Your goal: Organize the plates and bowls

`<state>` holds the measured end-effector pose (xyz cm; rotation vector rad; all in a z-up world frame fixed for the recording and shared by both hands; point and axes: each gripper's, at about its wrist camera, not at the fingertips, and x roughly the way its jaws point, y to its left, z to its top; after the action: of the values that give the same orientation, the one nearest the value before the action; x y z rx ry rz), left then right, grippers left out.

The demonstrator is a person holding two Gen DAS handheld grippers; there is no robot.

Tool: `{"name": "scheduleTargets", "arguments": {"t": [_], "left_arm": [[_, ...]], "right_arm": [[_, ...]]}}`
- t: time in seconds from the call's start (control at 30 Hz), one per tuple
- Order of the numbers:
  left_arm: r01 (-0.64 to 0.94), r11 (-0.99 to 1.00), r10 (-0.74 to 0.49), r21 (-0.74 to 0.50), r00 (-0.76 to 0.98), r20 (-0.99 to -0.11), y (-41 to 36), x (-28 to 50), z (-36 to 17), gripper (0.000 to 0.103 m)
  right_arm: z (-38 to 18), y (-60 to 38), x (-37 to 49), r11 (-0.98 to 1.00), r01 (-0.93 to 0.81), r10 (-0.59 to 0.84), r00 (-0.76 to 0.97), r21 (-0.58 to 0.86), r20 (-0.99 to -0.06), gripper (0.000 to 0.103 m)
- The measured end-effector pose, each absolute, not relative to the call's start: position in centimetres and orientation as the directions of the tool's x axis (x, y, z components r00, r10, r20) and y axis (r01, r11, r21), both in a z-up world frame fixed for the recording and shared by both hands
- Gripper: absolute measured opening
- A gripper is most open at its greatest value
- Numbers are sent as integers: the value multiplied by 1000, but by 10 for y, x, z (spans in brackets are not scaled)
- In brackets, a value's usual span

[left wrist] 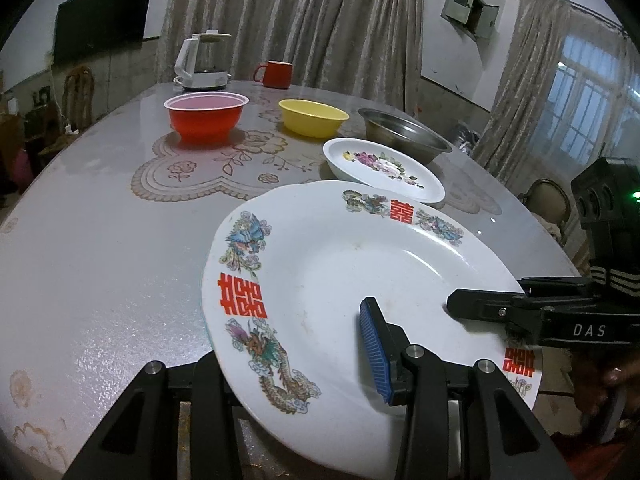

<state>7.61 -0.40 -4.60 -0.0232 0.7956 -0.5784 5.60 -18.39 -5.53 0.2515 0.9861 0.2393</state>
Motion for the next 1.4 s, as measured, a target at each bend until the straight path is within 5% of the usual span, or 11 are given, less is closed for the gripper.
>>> {"name": "scheduleTargets", "arguments": {"t": [1.4], "left_arm": [[462, 859, -477, -219, 568, -671, 5, 65, -48, 43]], "right_arm": [[-53, -185, 50, 941, -37, 306, 514, 336, -801, 31]]}}
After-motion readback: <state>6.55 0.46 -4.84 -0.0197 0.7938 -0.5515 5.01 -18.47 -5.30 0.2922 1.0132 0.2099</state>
